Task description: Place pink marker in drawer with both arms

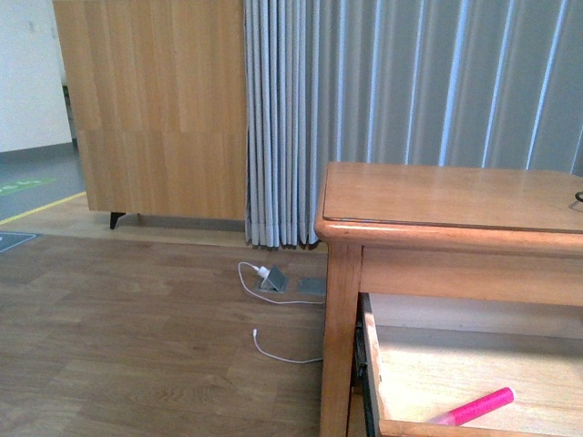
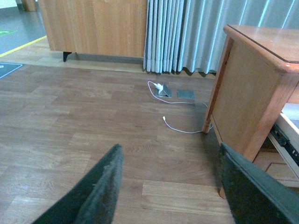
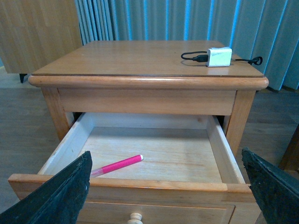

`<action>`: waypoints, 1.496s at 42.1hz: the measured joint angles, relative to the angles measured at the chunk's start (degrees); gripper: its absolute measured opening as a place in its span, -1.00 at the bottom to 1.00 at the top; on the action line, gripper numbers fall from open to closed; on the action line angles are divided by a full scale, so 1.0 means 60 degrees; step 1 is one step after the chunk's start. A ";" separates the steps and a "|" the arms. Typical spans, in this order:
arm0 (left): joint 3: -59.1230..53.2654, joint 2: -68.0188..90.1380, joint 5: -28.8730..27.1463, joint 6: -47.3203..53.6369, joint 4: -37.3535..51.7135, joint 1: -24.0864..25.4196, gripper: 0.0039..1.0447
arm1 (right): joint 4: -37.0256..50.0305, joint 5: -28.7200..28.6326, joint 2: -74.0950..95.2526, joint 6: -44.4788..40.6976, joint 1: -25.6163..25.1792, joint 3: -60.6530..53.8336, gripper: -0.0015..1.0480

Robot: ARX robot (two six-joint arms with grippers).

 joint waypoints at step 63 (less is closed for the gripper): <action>-0.0703 -0.4597 -0.0076 0.0164 -0.3701 -0.0055 -0.56 | 0.0000 0.0007 -0.0007 -0.0004 0.0000 0.0000 0.84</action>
